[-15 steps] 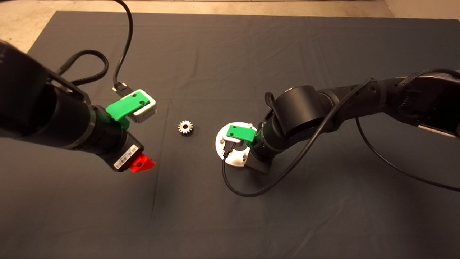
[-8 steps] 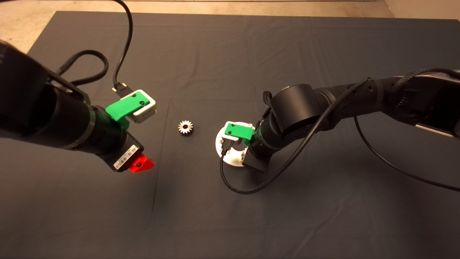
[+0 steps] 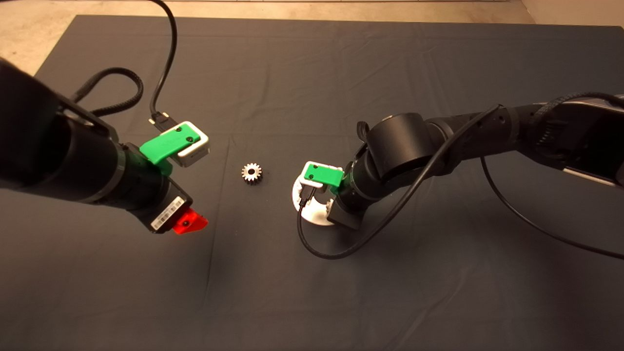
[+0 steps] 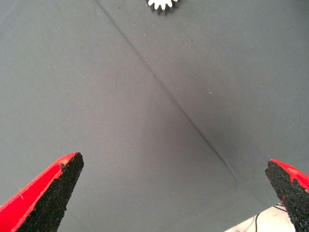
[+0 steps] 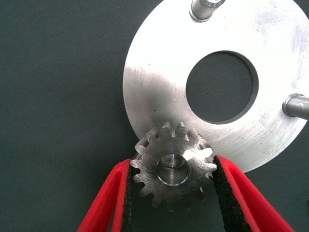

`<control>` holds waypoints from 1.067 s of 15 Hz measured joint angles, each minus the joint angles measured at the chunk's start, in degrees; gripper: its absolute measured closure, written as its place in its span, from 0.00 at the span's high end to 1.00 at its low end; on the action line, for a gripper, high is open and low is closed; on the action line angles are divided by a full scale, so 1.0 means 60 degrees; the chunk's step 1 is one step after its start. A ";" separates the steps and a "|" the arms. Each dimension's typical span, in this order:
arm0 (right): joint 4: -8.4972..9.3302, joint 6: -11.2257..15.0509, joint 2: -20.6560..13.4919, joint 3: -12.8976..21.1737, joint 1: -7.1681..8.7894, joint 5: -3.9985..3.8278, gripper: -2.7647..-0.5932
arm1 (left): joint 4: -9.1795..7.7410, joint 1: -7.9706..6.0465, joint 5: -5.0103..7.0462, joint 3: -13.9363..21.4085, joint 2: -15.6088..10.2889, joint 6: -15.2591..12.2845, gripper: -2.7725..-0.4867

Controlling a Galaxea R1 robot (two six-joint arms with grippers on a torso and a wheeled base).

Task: Install three planetary gears onto the carrier pins

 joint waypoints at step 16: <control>-0.0293 -0.0047 -0.0118 -0.0030 0.0002 0.0008 0.19 | 0.0004 0.0000 -0.0004 0.0010 -0.0130 0.0000 1.00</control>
